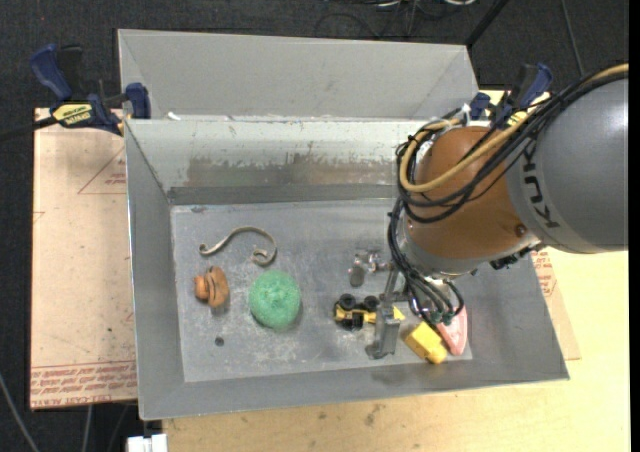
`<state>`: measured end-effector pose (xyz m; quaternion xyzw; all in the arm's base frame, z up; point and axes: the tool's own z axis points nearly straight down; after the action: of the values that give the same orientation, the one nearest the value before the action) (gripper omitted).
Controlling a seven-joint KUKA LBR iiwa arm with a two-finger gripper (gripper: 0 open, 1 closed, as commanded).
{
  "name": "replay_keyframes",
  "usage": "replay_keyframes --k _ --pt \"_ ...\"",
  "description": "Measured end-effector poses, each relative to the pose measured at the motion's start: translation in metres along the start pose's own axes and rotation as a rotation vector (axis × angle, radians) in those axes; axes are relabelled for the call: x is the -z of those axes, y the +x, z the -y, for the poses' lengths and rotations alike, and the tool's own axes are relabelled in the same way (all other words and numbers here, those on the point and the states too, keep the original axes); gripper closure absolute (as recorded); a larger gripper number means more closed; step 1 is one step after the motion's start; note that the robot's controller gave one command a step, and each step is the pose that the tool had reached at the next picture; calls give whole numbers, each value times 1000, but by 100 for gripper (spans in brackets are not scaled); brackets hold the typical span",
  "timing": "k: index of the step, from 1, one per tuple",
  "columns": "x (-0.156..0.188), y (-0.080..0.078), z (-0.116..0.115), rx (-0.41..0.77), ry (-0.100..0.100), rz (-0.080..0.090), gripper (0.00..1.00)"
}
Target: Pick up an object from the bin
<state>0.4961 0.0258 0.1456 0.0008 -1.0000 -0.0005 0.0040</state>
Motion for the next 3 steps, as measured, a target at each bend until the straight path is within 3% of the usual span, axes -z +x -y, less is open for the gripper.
replay_keyframes --k 1,2,3 --pt "4 -2 0 -1 0 8 0" --pt "-74 -31 11 -40 0 10 100" --pt "-74 -31 11 -40 0 10 100"
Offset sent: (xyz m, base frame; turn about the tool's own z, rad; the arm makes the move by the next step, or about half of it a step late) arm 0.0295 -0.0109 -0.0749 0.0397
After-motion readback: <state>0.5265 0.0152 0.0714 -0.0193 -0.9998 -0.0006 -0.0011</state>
